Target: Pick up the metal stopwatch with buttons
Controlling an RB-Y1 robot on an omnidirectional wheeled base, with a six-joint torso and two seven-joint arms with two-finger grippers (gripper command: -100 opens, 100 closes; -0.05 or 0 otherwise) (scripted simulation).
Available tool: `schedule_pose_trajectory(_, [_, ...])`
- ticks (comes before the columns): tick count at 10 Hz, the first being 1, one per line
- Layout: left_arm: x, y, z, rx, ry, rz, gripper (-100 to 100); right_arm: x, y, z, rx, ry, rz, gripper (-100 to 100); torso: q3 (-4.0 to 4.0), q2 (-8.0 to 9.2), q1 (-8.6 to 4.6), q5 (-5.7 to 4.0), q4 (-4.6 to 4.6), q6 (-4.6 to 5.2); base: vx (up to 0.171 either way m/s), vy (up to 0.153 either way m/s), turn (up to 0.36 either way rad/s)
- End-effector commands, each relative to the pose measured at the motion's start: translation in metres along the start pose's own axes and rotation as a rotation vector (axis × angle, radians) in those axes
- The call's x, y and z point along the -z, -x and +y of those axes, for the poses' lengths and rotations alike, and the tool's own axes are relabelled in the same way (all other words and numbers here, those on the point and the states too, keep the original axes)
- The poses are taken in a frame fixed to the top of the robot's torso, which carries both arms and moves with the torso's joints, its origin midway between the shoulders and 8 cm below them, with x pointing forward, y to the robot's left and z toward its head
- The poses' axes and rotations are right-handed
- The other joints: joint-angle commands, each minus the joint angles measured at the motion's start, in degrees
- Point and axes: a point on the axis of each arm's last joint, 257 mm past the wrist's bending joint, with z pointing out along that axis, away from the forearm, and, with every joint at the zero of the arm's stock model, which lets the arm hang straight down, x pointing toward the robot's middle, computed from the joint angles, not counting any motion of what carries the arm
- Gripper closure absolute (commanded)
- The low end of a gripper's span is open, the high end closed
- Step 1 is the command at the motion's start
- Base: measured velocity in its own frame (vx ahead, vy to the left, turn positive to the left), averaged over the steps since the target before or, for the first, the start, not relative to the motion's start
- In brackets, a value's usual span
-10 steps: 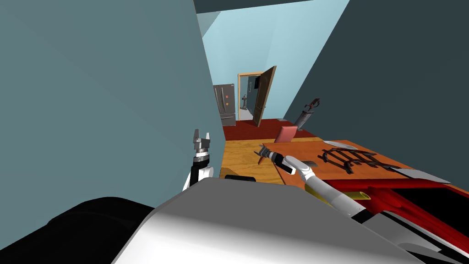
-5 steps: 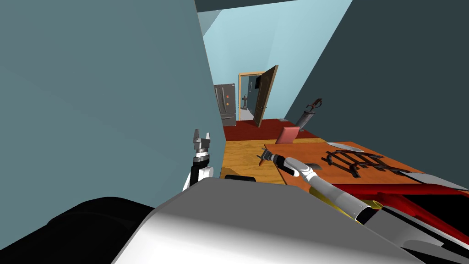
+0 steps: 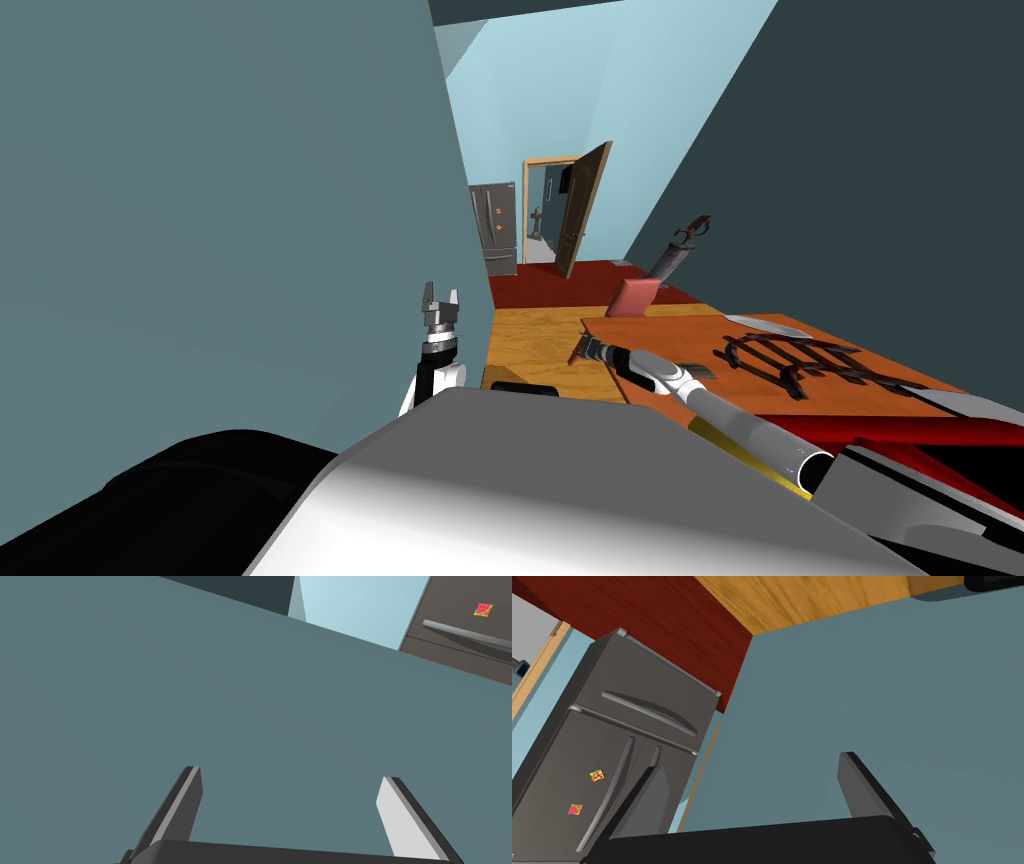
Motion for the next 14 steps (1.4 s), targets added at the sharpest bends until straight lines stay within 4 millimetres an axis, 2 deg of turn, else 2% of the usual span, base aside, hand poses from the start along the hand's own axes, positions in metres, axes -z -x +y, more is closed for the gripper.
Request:
schedule_pose_trajectory(1, [0.0,0.0,0.0,0.0,0.0,0.0,0,0.009,-0.035,-0.007,0.076,0.007,0.089,-100,0.0,0.0,0.0,0.0,0.0,0.0,0.105,0.024,0.022])
schedule_pose_trajectory(3, [0.0,0.0,0.0,0.0,0.0,0.0,0,0.013,-0.057,-0.002,0.068,0.016,0.132,-100,-0.07,-0.12,0.0,-0.02,-0.03,-0.03,0.058,0.025,0.01])
schedule_pose_trajectory(4, [0.0,0.0,0.0,0.0,0.0,0.0,0,0.027,-0.089,-0.01,0.132,0.021,0.21,-100,0.01,0.03,0.0,-0.01,0.0,-0.01,0.059,0.047,0.031])
schedule_pose_trajectory(5, [0.0,0.0,0.0,0.0,0.0,0.0,0,0.03,-0.101,-0.003,0.131,0.036,0.233,-100,0.0,-0.01,0.06,0.01,0.01,-0.02,0.066,0.044,0.011])
schedule_pose_trajectory(7, [0.0,0.0,0.0,0.0,0.0,0.0,0,0.031,-0.103,-0.003,0.13,0.035,0.238,-100,0.04,0.08,-0.02,-0.01,0.02,-0.01,0.014,0.008,-0.005])
schedule_pose_trajectory(8, [0.0,0.0,0.0,0.0,0.0,0.0,0,0.048,-0.135,-0.005,0.194,0.057,0.316,-100,0.1,0.17,-0.08,-0.02,0.04,-0.01,0.054,0.01,0.029])
schedule_pose_trajectory(9, [0.0,0.0,0.0,0.0,0.0,0.0,0,0.047,-0.135,-0.003,0.195,0.061,0.315,-100,0.04,0.06,-0.07,-0.01,0.02,0.0,0.076,0.026,0.014])
schedule_pose_trajectory(11, [0.0,0.0,0.0,0.0,0.0,0.0,0,0.053,-0.147,-0.006,0.189,0.055,0.342,-100,0.02,0.04,-0.01,-0.01,0.01,-0.01,0.024,0.016,-0.001])
schedule_pose_trajectory(12, [0.0,0.0,0.0,0.0,0.0,0.0,0,0.073,-0.177,-0.006,0.252,0.084,0.417,-100,0.08,0.15,-0.05,-0.02,0.03,-0.01,0.048,0.035,0.025])
schedule_pose_trajectory(14, [0.0,0.0,0.0,0.0,0.0,0.0,0,0.079,-0.188,-0.01,0.247,0.078,0.442,-100,0.01,0.01,0.03,0.01,0.01,-0.01,0.053,0.024,0.004])
